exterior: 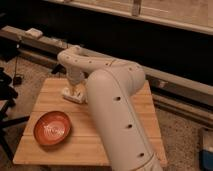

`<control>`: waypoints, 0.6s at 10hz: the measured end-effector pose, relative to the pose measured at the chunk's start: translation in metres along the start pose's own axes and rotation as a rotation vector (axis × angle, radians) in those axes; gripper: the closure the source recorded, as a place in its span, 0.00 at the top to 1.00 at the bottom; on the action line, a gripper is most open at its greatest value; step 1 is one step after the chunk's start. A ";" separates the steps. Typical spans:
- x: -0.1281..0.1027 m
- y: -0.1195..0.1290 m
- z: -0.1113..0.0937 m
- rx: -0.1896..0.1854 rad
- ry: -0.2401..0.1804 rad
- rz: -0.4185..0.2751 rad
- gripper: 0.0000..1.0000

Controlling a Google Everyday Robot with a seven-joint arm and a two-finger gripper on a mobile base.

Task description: Place the bottle in the ceramic bowl

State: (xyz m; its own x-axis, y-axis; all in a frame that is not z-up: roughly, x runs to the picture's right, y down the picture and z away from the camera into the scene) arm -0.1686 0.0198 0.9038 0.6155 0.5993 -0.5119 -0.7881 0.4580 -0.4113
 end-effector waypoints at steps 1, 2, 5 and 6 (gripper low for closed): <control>-0.002 -0.002 0.008 -0.001 0.010 -0.008 0.65; -0.003 -0.003 0.014 -0.008 0.020 -0.013 0.65; -0.005 0.009 0.035 -0.030 0.053 -0.036 0.65; -0.004 0.009 0.043 -0.036 0.066 -0.038 0.65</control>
State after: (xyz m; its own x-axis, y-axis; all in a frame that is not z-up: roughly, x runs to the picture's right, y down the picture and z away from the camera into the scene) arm -0.1793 0.0499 0.9348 0.6457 0.5364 -0.5435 -0.7636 0.4553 -0.4578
